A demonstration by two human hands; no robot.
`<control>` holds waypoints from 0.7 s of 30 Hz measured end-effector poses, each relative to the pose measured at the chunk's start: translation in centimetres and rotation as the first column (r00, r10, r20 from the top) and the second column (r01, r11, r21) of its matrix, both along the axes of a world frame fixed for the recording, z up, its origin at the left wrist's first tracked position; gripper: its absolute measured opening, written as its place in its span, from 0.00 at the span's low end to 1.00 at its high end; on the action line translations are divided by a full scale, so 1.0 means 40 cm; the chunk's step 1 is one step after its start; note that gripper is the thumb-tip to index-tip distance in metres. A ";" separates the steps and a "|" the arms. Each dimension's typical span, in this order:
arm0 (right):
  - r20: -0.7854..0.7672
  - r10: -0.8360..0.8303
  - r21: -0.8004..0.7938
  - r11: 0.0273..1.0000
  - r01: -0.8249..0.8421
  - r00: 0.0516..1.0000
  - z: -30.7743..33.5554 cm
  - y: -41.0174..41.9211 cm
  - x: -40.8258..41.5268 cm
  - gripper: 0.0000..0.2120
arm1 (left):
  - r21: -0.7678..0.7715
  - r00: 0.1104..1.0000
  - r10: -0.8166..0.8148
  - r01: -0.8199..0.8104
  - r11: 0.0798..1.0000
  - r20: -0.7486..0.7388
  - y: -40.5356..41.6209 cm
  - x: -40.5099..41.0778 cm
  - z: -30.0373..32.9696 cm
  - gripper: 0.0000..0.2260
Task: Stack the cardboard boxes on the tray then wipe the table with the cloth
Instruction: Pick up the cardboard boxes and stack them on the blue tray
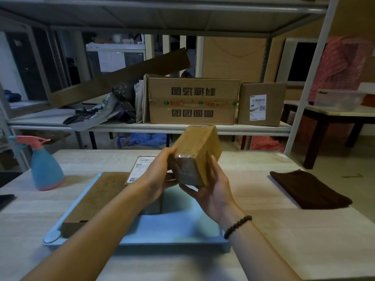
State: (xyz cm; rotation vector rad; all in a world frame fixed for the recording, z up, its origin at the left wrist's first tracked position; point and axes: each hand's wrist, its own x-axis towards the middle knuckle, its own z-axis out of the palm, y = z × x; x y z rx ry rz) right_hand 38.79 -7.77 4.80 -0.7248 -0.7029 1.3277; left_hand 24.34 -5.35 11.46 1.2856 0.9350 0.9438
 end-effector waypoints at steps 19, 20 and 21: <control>0.387 -0.369 0.371 0.901 0.224 0.845 0.057 0.022 -0.067 0.23 | 0.284 0.987 0.081 -0.039 0.958 -0.138 0.034 -0.062 -0.033 0.21; 0.372 -0.370 0.337 0.908 0.247 0.851 0.057 0.026 -0.073 0.22 | 0.324 0.980 0.108 -0.049 0.945 -0.167 0.034 -0.068 -0.030 0.22; 0.353 -0.361 0.291 0.919 0.265 0.863 0.057 0.032 -0.082 0.22 | 0.366 0.970 0.137 -0.055 0.929 -0.201 0.033 -0.075 -0.028 0.24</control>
